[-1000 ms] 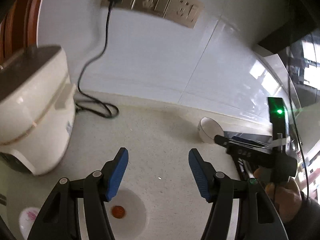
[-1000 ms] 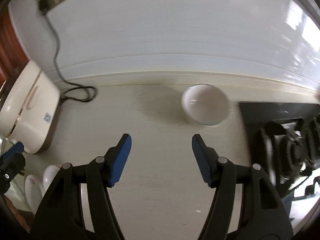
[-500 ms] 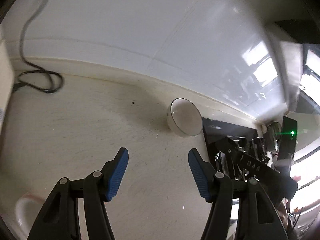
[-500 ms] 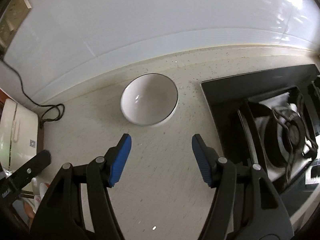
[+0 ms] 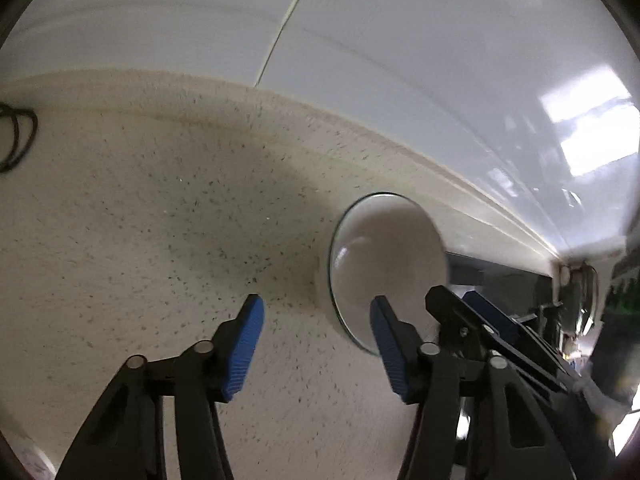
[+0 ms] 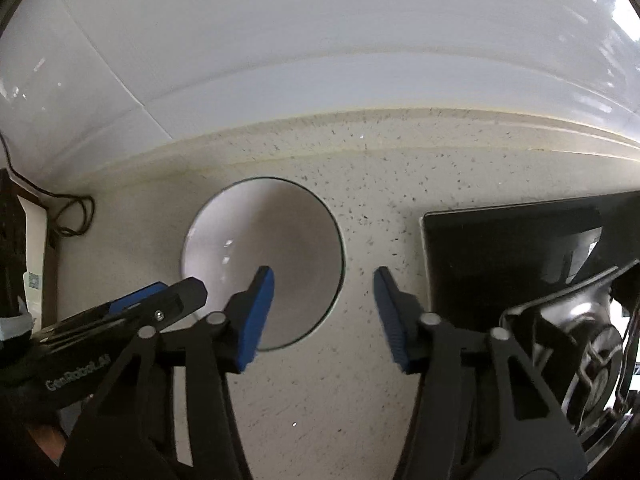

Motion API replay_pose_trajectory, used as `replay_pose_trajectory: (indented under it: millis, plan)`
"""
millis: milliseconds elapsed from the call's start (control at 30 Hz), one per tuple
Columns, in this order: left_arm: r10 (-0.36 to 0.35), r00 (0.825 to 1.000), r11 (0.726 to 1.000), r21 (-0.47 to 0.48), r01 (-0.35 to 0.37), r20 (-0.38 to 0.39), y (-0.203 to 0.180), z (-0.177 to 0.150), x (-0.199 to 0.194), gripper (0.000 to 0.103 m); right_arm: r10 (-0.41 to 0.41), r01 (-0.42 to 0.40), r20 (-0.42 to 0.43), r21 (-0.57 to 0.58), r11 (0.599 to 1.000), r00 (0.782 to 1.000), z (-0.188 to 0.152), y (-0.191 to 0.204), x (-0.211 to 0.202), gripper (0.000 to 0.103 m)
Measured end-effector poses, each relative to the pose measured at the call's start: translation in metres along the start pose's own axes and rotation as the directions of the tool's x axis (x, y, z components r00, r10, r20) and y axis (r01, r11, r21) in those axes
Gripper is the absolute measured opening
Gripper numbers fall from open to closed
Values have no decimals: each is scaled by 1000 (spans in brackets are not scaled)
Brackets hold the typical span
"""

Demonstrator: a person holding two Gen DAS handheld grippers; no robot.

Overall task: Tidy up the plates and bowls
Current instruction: 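Close both grippers on the rim of the plain white bowl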

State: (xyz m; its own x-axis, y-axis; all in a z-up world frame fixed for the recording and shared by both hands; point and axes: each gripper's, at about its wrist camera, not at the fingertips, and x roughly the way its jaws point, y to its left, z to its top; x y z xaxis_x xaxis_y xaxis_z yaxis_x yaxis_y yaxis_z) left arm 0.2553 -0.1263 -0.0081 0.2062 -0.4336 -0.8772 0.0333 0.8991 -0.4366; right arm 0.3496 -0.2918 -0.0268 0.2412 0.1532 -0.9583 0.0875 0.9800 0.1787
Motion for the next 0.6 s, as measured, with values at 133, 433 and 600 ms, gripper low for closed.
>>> replay_pose_trajectory:
  millis: [133, 433, 600]
  plan:
    - [8, 1000, 1000, -6, -8, -27, -5, 2, 13, 35, 13, -14, -34, -34, 999, 999, 5, -2, 16, 34]
    - [62, 997, 997, 38, -60, -39, -19, -1, 23, 16, 65, -68, -42, -70, 995, 997, 3, -16, 15, 13]
    - [76, 996, 996, 38, -75, -43, -16, -15, 18, 14, 83, -85, -40, -63, 994, 996, -19, -18, 9, 14]
